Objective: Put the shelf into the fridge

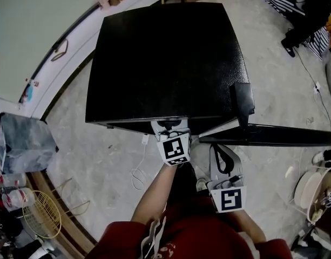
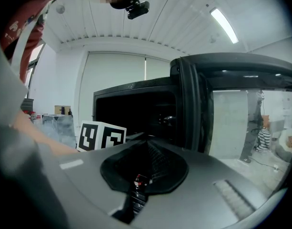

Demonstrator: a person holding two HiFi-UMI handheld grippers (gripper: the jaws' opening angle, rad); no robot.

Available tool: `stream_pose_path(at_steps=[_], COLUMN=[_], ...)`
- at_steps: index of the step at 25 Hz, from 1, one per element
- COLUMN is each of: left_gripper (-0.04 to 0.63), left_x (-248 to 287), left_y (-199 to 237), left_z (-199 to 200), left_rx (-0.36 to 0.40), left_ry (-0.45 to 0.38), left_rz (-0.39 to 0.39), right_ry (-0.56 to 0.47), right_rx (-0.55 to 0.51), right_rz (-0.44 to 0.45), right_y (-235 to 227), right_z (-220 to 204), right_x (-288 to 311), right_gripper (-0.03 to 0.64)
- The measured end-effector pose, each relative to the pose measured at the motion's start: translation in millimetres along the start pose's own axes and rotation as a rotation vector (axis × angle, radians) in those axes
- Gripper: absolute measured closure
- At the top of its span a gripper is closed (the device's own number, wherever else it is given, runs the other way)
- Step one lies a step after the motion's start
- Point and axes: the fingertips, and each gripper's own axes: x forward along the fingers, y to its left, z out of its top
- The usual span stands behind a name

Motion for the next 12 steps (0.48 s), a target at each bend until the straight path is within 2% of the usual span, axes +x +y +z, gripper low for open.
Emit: stream_pose_path(at_steps=[12], left_gripper=[0.281], left_x=[-21], left_y=[-2], left_z=[2], left_rx=[0.052], left_ry=[0.02], left_rz=[0.002], right_ry=[-0.005], right_rx=[0.026], right_rz=[0.002], right_y=[-1], right_z=[3], right_x=[-12], right_gripper=[0.617])
